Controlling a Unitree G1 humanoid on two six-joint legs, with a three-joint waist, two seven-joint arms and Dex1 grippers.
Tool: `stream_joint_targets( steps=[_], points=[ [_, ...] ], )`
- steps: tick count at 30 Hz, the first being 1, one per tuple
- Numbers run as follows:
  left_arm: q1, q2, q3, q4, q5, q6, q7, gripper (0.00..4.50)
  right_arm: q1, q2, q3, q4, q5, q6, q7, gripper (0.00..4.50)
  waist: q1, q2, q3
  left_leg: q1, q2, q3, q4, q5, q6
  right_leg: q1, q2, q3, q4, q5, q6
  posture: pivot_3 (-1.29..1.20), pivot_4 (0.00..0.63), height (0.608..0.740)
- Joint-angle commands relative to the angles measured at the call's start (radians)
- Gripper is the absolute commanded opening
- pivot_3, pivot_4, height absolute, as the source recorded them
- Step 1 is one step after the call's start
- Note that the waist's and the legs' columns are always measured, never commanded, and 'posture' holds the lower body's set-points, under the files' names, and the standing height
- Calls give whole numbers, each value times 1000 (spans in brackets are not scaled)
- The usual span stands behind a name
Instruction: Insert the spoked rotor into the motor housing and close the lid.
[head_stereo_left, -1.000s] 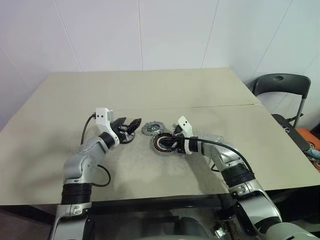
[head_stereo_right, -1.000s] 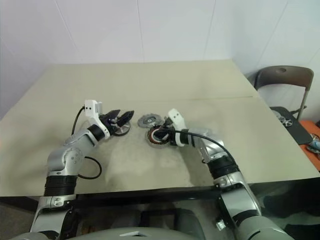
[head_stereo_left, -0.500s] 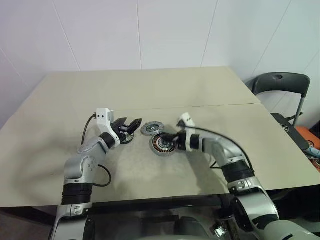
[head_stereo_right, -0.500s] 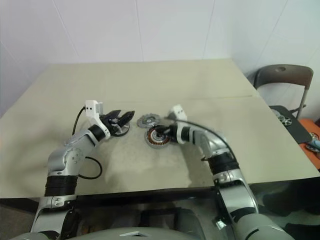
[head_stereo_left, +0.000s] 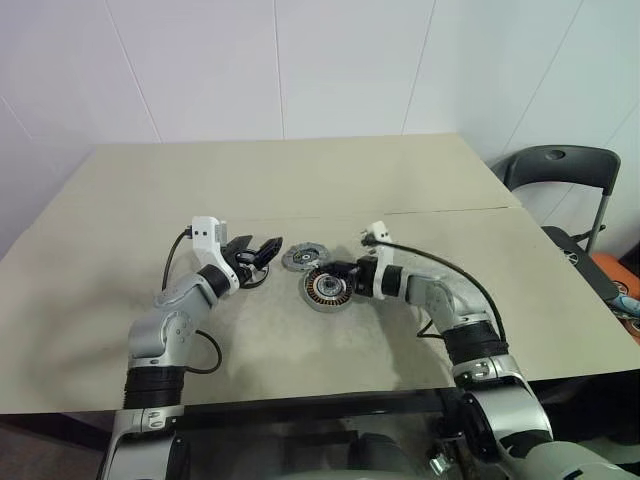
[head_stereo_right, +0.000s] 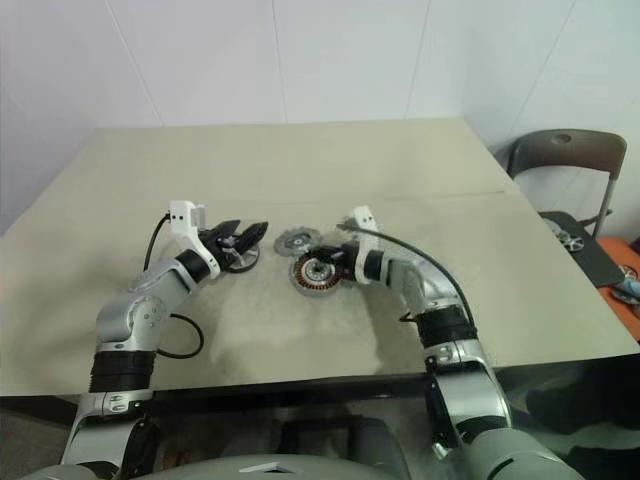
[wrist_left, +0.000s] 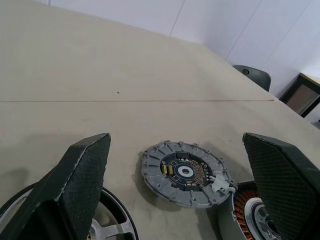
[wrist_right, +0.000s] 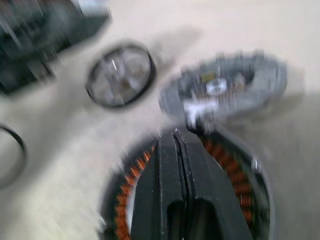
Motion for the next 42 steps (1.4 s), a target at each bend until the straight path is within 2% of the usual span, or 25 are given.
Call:
stream_joint_targets(
  steps=[1,8,10,12,20,24,26,29,35,39,42],
  points=[
    [-16,3,-2,-25,3,-15,-3,4500,-38,9,-34,-41,42,10,2,24,0,0,0,0,0,0,0,0,0,0,0,0,0,0,0,0,0,740],
    [-17,6,0,-21,3,-15,-5,4500,20,-26,110,-82,-47,-33,52,24,-1,0,0,0,0,0,-1,0,0,0,0,0,0,0,0,0,0,740],
    [-17,7,1,-20,3,-15,-5,4500,71,-84,290,-75,-229,-184,58,24,-1,0,0,0,0,0,0,0,0,0,0,0,0,0,0,0,0,740],
    [-17,7,1,-21,3,-14,-4,4500,88,-86,328,-35,-271,-215,40,24,-1,0,-1,0,0,0,0,0,0,0,0,0,-1,0,0,0,0,740],
    [-7,1,-1,-34,2,-12,4,4500,44,-55,214,15,-207,-185,30,24,-1,-1,-2,3,1,0,1,0,0,4,0,-1,-1,2,0,0,0,740],
    [-4,-5,-2,-40,3,-13,8,4500,-31,3,-18,4,23,-21,23,24,2,0,-1,2,1,0,1,0,0,3,0,-1,-1,4,0,0,0,740],
    [-5,-5,-2,-37,3,-15,7,4500,-47,3,-49,-3,51,6,22,24,2,1,-1,1,1,0,1,0,0,1,0,-2,-1,5,0,0,0,740],
    [-7,-3,0,-30,3,-16,3,4500,-39,-7,-17,-14,28,8,33,24,2,1,-1,0,1,0,0,0,0,1,0,-2,-4,5,0,0,0,740],
    [-25,7,7,-6,3,-17,-6,4500,60,-65,208,-85,-128,-96,102,24,0,1,-1,-3,1,0,-3,0,0,-1,0,-2,-8,5,0,0,0,740],
    [-30,14,12,8,3,-20,-12,4500,97,-93,279,-87,-201,-159,107,24,0,1,-2,-3,1,0,-1,0,0,-1,0,-2,-8,5,1,0,0,740],
    [-24,12,9,6,4,-24,-12,4500,99,-96,277,-79,-206,-172,105,24,0,1,-2,-1,1,0,0,0,0,1,0,-2,-8,5,0,0,0,740]
  ],
)
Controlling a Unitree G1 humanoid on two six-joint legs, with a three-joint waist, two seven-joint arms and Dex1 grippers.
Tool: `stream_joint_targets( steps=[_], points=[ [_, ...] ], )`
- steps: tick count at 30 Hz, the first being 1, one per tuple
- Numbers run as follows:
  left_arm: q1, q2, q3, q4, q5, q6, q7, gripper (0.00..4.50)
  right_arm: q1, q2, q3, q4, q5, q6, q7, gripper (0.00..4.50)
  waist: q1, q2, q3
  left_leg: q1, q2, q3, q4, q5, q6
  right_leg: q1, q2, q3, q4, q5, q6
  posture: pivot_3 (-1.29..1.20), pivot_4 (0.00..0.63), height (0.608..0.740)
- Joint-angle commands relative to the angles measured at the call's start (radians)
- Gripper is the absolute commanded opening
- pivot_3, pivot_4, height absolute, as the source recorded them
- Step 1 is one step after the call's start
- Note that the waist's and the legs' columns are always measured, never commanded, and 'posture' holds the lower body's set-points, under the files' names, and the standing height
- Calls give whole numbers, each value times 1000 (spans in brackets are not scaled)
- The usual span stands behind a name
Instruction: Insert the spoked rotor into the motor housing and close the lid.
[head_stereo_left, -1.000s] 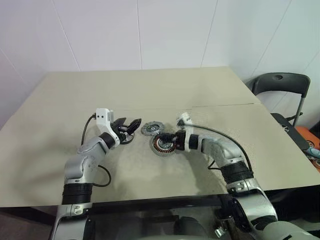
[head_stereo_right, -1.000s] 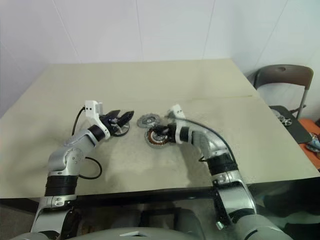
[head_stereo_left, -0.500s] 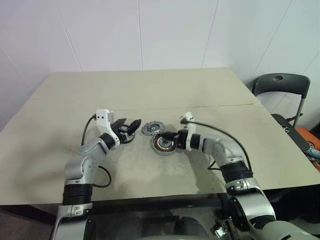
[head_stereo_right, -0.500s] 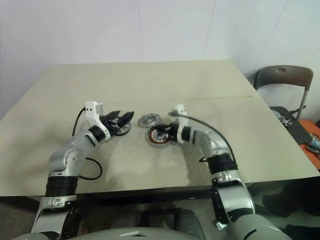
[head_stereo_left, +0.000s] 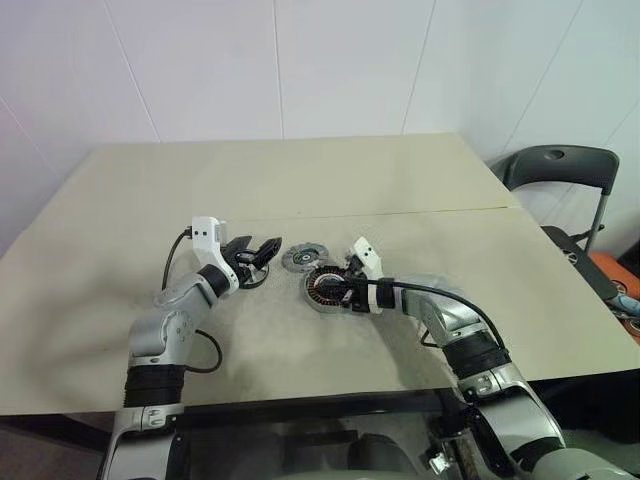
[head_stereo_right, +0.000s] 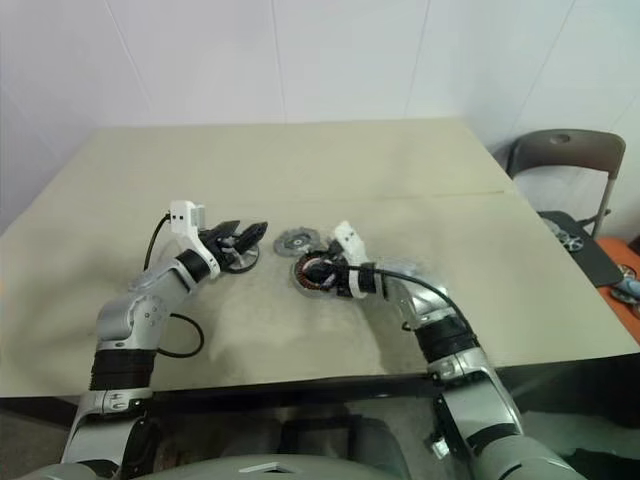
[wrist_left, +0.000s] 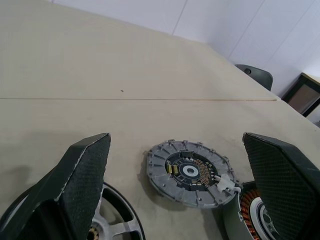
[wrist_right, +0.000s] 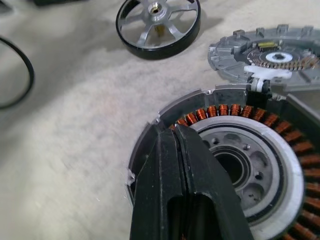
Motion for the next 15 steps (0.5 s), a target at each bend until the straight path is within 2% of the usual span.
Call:
stream_joint_targets(
  steps=[1,4,7,9,11,15],
  points=[
    [-14,5,5,-20,2,-22,-7,4500,10,-5,4,17,-20,-2,-4,24,0,0,0,1,0,0,0,0,0,0,0,0,0,0,0,0,0,740],
    [-9,2,2,-25,3,-24,-4,4500,-14,22,-67,28,34,31,-21,24,0,0,0,2,0,0,0,0,0,1,0,0,0,0,0,0,0,740],
    [-1,-3,-2,-34,4,-25,-1,4500,-80,70,-231,46,185,141,-49,24,1,0,0,1,0,0,0,0,0,1,0,0,0,1,1,0,0,740],
    [2,-5,-3,-37,4,-26,1,4500,-108,78,-284,47,235,185,-52,24,1,1,1,0,0,0,0,0,0,0,0,0,0,1,1,0,0,740],
    [5,-7,-4,-40,5,-26,2,4500,-108,72,-273,31,233,196,-40,24,1,1,1,-1,0,0,0,0,0,0,0,0,0,1,1,0,0,740],
    [6,-9,-5,-41,8,-25,0,4500,-52,39,-127,-18,133,143,0,24,0,1,0,-1,1,0,-2,0,0,-1,0,0,0,1,1,0,0,740]
  ],
)
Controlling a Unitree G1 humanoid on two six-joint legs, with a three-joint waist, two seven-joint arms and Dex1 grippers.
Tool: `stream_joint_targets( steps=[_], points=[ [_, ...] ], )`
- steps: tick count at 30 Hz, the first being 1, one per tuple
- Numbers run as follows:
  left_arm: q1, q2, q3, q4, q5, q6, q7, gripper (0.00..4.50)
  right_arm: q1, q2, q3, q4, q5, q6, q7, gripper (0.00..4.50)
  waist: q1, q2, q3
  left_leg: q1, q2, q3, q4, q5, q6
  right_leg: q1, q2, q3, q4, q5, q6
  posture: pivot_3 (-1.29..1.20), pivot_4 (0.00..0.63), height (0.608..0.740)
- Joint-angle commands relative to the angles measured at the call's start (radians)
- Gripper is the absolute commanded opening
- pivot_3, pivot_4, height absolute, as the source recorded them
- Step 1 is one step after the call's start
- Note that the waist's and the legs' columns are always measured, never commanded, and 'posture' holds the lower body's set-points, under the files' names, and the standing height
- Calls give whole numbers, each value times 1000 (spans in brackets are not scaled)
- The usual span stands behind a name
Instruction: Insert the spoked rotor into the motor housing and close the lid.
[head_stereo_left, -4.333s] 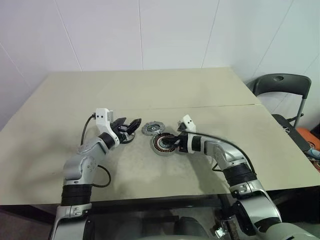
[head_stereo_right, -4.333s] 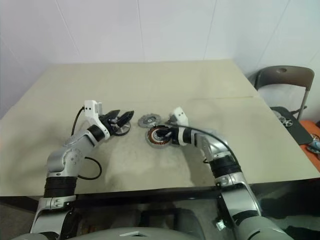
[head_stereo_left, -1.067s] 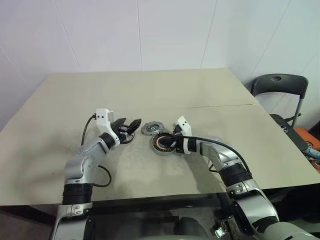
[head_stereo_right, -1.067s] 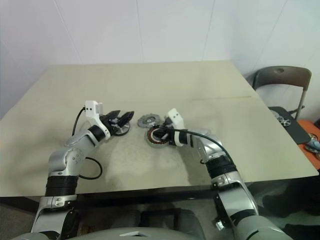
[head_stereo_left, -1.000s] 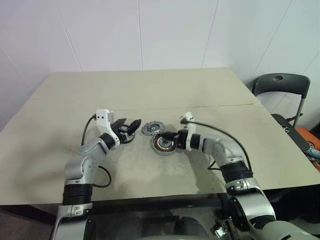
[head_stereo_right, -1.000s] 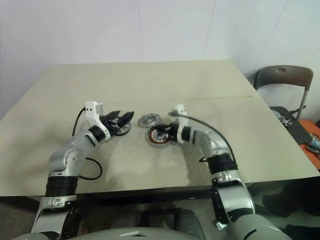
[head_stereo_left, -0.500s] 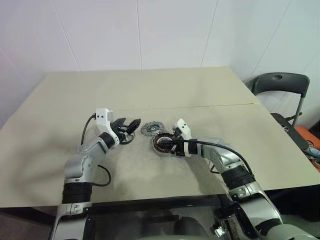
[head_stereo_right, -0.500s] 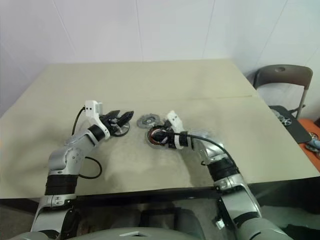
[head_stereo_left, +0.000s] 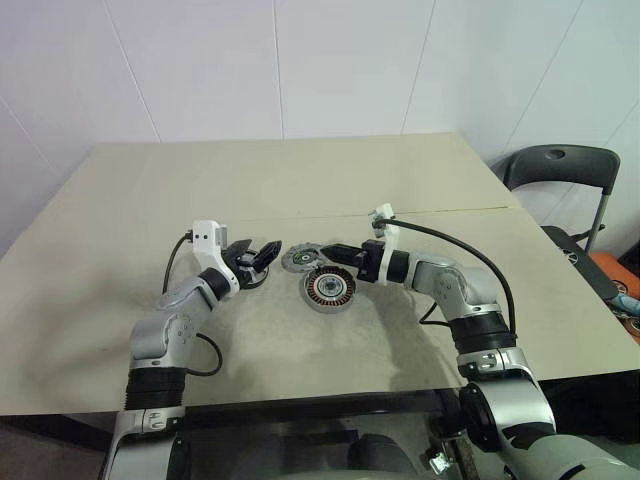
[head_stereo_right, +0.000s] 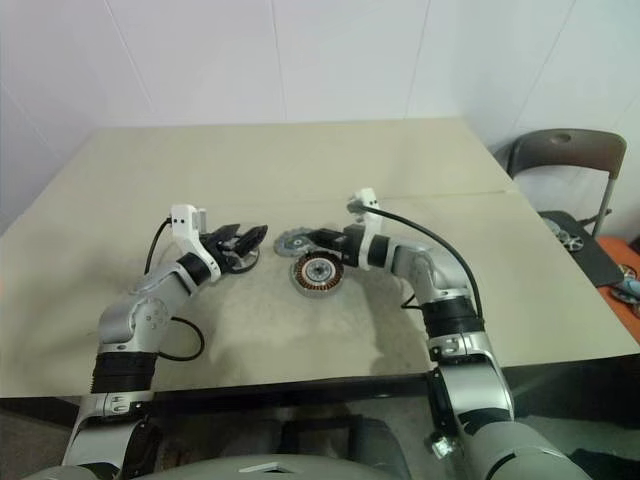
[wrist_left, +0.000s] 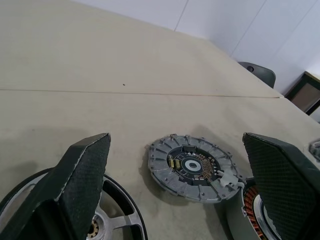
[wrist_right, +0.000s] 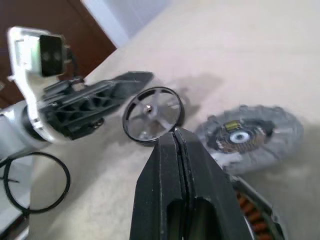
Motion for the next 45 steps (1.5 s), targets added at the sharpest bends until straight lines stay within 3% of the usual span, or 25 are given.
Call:
stream_joint_targets(
  steps=[1,3,8,14,18,21,26,31,34,45],
  points=[
    [-9,1,-3,-41,1,-19,-4,4500,56,-36,160,-49,-114,-80,35,24,0,0,0,0,0,0,0,0,0,0,0,0,0,0,0,0,0,740],
    [-9,0,-3,-41,1,-19,-4,4500,79,-46,223,-40,-172,-120,30,24,0,0,0,-1,0,0,1,0,0,0,0,0,0,0,0,0,0,740],
    [-13,2,1,-39,1,-17,-5,4500,79,-34,221,8,-206,-163,-2,24,-1,0,-1,1,0,0,2,0,0,1,0,0,0,1,0,0,0,740],
    [-7,22,13,-59,-23,1,-30,4500,39,-14,45,-83,12,10,48,24,2,0,-1,1,0,0,2,0,0,1,0,0,0,1,0,0,0,740],
    [22,99,101,-156,-186,104,-127,4500,51,-42,55,-223,51,56,68,24,-7,1,-1,-1,0,0,1,0,0,-2,0,0,0,1,0,0,0,740],
    [77,203,182,-214,-310,204,-202,4500,74,-98,145,-324,-31,0,64,24,-10,2,0,-2,1,0,0,0,0,-3,0,0,0,1,0,0,0,740],
    [191,288,275,-208,-394,268,-235,4500,62,-79,140,-334,-112,-77,-72,24,-22,2,0,-1,1,0,1,0,0,-2,0,0,0,1,0,0,0,740],
    [272,234,346,-122,-342,178,-137,4500,19,-10,57,-289,-113,-110,-206,24,-24,2,0,-1,1,1,1,0,0,-3,-1,-1,-2,2,-2,0,0,740],
    [295,191,362,-100,-356,175,-101,4500,11,-1,56,-291,-102,-96,-212,24,-20,2,0,-1,1,1,0,0,-1,-5,-1,-2,-2,2,-2,0,0,740],
    [241,56,236,-85,-339,212,-37,4500,14,-8,94,-303,-103,-67,-182,24,-21,2,0,-1,1,2,0,0,-1,-3,-2,-2,-2,2,-2,0,0,740]
  ],
)
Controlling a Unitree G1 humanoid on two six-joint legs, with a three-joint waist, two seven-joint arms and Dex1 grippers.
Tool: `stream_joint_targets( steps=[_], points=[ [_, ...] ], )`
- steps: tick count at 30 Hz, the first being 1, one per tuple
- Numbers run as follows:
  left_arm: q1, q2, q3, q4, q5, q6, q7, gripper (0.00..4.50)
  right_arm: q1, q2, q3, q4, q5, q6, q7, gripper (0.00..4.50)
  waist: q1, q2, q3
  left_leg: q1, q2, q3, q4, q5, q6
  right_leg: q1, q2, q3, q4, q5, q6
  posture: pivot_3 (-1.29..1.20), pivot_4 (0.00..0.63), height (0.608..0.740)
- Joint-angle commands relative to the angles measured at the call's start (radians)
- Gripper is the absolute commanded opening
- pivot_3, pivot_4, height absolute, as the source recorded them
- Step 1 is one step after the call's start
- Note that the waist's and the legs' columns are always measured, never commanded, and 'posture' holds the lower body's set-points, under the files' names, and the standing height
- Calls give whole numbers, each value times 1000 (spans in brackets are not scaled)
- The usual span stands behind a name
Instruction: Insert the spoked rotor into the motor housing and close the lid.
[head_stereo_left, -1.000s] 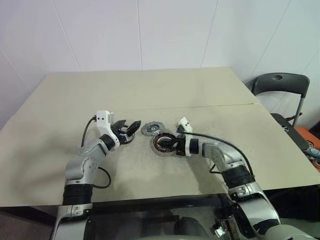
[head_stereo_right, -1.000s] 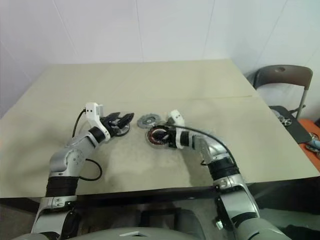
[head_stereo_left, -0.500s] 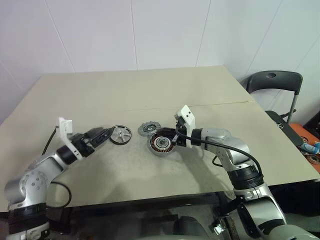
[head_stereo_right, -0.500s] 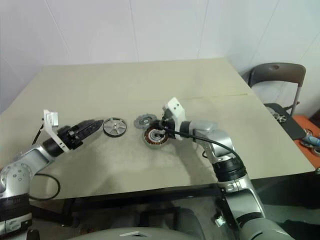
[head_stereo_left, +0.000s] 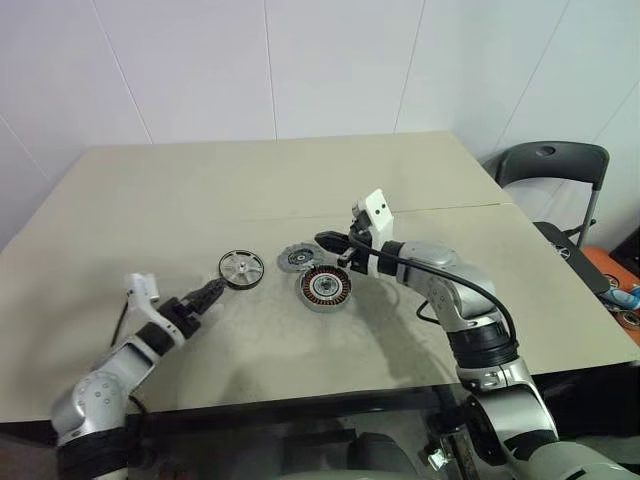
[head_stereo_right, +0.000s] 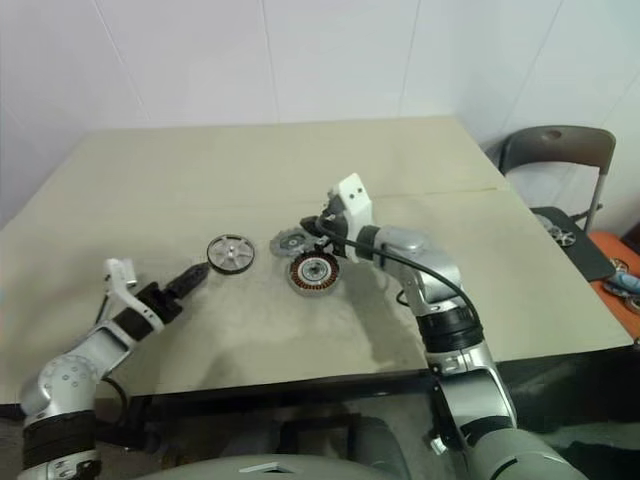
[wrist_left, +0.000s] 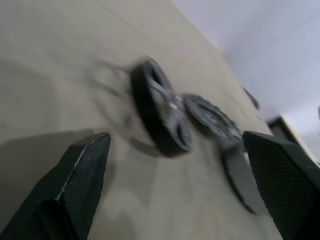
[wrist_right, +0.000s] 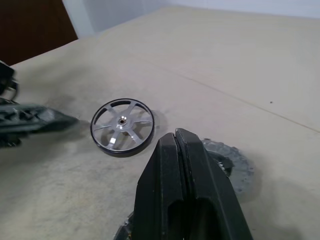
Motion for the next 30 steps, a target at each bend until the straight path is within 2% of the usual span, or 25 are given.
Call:
stream_joint_targets(
  steps=[1,9,18,21,28,30],
  points=[
    [-49,-8,-34,17,22,-22,12,4500,-18,-7,6,-25,5,-1,10,24,-2,0,0,0,0,0,0,0,0,0,0,0,0,0,0,0,0,740],
    [-123,-13,-47,138,79,-43,56,4500,14,-38,19,-38,-11,-7,5,24,0,0,0,0,0,0,0,0,0,0,0,-1,0,0,0,0,0,740],
    [-168,-31,-41,191,96,-47,96,4500,31,-45,29,-57,-15,-3,-6,24,2,0,0,4,0,-1,1,0,0,2,0,-2,1,1,0,0,0,740],
    [-175,-34,-33,194,92,-46,106,3947,32,-45,33,-54,-17,-6,-7,0,2,0,0,4,0,-1,1,0,0,2,-1,-3,1,2,0,0,0,740],
    [-187,-27,-13,223,98,-41,140,1561,23,-34,50,-39,-29,-12,-9,0,2,0,0,3,0,-1,1,0,0,2,-1,-3,0,2,0,0,0,740],
    [-200,-22,-12,254,126,-57,175,1561,20,-32,54,-35,-30,-13,-9,0,3,0,0,3,0,-1,1,0,0,2,-2,-3,0,2,0,0,0,740]
  ],
)
